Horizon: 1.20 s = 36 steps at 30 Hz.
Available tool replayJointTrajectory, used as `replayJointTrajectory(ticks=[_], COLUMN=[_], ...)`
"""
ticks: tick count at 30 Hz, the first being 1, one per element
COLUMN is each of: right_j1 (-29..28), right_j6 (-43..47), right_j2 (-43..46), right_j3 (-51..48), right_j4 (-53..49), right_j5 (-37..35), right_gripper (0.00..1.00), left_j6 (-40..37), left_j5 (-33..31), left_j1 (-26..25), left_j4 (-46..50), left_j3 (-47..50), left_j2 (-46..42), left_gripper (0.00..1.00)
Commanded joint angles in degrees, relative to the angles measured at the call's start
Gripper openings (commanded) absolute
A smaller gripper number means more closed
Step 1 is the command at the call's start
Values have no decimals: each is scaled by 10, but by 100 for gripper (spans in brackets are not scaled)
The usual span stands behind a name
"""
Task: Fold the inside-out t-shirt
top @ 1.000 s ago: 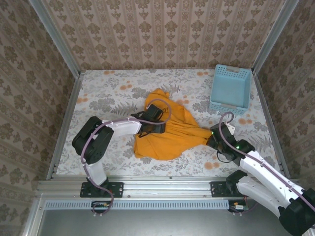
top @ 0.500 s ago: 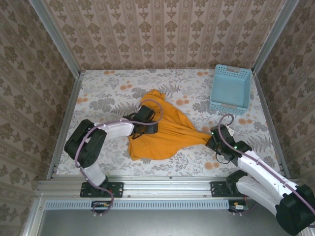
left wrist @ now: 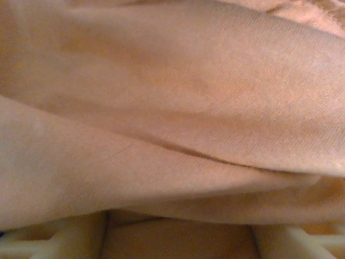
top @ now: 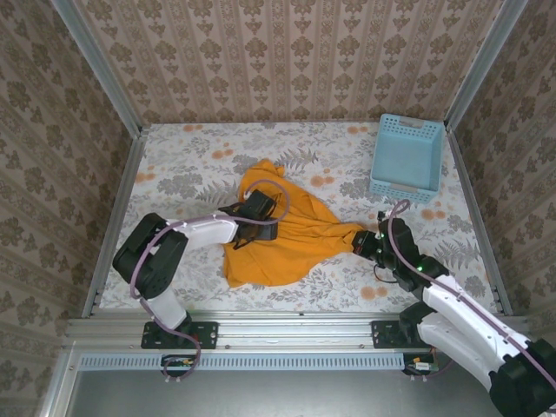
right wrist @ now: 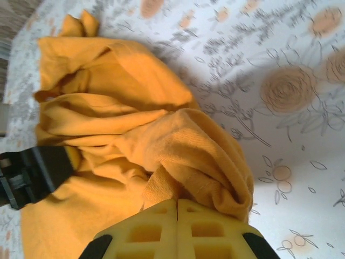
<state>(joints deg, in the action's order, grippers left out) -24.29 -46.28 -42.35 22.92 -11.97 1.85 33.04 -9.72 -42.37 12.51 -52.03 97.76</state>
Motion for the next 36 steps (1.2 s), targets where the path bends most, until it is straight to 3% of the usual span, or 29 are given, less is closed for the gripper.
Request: replayJointTrajectory(ticks=[1,8,11,14,18,23,27,33,36], right_j1=[-4,-2,-2,0,0,0,-12,-22,-22], right_j6=[40,53,34,8,-28,-15,7,-43,-32], right_j2=[56,154,159,121,41,-12,-40,-124,-163], right_j3=[26,-2,-2,-4,-20,19,55,85,103], right_j4=[-23,-32,-77,-123,-106,-137,-142,-250,-262], right_j5=[-25,-38,-88,-127,-98,-119,-114,-218,-231], right_gripper=[0,0,0,1,26,40,43,48,46], left_j6=[-2,7,8,2,-19,-37,-43,-38,-36], left_j5=[-2,2,3,14,24,28,28,10,-2], left_j1=[2,21,22,20,2,-30,-44,-49,-48], left_j4=[45,45,43,30,14,-3,-7,-2,7], left_j3=[-11,-4,2,9,11,9,7,8,5], left_j2=[34,59,54,41,16,-7,-15,-19,-13], left_gripper=[71,70,70,69,69,69,69,70,70])
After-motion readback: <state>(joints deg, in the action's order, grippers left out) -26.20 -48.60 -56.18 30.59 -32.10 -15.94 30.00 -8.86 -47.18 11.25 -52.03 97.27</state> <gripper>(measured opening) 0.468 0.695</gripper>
